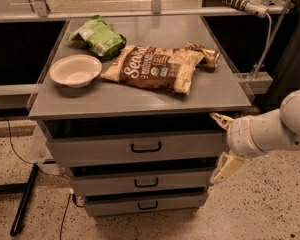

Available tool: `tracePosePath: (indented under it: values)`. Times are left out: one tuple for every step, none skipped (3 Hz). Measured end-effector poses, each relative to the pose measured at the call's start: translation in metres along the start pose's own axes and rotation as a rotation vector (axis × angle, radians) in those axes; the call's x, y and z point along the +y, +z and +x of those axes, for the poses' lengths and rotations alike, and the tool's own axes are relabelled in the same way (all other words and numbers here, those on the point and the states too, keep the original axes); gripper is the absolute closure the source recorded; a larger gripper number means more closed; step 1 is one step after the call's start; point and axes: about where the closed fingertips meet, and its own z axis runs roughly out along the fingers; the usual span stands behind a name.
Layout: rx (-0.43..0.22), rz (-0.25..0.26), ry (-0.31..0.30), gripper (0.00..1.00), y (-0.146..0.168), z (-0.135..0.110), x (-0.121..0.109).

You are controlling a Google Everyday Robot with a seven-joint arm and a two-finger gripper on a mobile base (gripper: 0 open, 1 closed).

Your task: Open top drawer

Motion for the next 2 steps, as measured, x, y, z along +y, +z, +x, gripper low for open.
tracePosePath:
  values:
    - [0.0, 0.024, 0.002, 0.0, 0.026, 0.012, -0.01]
    - [-0.006, 0.032, -0.005, 0.0, 0.052, 0.02, -0.019]
